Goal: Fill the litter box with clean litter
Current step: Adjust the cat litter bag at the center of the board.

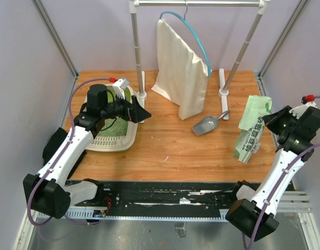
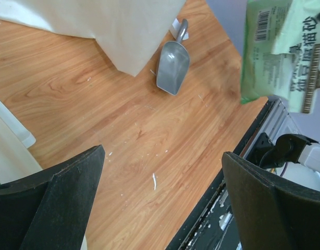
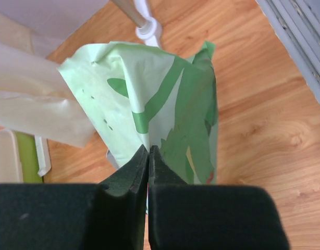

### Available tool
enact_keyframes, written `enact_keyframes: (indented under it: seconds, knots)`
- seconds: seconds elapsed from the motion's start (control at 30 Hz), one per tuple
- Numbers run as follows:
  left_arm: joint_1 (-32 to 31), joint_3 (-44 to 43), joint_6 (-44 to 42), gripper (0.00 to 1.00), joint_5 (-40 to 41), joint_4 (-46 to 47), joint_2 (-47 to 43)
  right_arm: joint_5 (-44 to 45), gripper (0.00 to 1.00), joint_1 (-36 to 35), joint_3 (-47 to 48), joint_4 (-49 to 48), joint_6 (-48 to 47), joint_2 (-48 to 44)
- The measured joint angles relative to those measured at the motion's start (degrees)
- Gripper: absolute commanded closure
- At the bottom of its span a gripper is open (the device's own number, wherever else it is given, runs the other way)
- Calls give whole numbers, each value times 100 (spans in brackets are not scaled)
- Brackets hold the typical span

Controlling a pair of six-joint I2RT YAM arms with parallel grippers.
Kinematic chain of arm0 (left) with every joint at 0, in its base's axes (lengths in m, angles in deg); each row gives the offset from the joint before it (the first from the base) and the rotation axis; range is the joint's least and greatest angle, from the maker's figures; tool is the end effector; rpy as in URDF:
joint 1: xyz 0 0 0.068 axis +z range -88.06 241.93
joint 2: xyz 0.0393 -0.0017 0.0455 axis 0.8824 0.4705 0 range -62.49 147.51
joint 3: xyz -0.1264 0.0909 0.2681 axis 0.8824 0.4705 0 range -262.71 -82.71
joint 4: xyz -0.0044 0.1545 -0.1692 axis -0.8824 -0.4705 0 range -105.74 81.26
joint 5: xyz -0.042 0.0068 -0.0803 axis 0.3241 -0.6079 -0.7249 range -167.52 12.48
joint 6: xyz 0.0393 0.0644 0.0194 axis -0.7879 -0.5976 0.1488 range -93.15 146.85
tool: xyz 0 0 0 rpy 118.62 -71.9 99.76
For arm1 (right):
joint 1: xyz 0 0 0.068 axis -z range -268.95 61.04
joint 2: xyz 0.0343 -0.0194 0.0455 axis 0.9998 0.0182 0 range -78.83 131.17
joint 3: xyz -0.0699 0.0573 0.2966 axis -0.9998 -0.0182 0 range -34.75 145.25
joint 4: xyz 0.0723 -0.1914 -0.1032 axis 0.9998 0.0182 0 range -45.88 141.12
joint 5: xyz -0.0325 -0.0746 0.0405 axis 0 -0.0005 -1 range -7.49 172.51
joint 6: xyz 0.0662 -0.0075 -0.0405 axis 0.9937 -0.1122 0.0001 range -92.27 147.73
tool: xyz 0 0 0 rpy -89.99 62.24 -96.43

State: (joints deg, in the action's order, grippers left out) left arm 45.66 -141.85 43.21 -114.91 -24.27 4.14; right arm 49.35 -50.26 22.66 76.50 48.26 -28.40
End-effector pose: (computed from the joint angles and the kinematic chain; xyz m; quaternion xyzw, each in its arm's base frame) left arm 0.2124 -0.1041 0.3734 0.1762 0.7901 -0.4033 0.4265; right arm 0.1368 -0.0628 0.3758 0.2677 0.7797 0.1574 0.5437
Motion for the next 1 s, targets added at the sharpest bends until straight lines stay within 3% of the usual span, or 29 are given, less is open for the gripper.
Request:
enact_keyframes:
  seconds: [0.3,0.4,0.7,0.9,0.93,1.0]
  knots:
    - [0,262,61,1,146,188,-435,-577,99,-866,1746,1440,-885,302]
    - [0,446,90,1,216,422,-769,-595,99,-1440,2192,1943,-1239,498]
    - [0,638,188,1,286,807,-1069,-555,99,-3091,2354,2623,-1764,568]
    - [0,920,352,1,280,1108,-1300,-133,99,-4865,2341,2437,-1797,809]
    - [0,949,387,1,278,1154,-1325,44,96,-5132,2330,2378,-1790,890]
    - [0,986,452,1,275,1248,-1344,492,69,-5488,2293,2277,-1768,1086]
